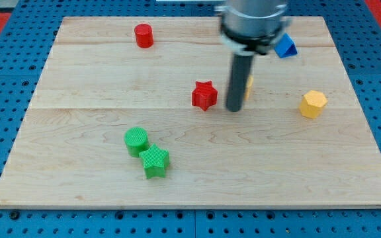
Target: Place yellow blocks in a line
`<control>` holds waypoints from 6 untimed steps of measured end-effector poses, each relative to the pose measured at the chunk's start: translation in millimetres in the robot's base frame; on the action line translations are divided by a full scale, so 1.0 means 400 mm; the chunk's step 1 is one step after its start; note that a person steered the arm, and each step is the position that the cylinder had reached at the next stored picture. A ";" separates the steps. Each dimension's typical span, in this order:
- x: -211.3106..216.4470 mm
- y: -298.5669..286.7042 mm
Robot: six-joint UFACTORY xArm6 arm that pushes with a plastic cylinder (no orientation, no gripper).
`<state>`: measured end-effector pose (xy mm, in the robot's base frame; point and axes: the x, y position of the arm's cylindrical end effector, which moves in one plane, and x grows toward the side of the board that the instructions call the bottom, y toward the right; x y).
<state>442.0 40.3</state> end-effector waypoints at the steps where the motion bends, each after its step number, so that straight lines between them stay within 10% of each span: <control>1: -0.056 -0.063; 2: -0.023 -0.069; 4: 0.135 0.409; 6: -0.021 0.550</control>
<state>433.5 260.4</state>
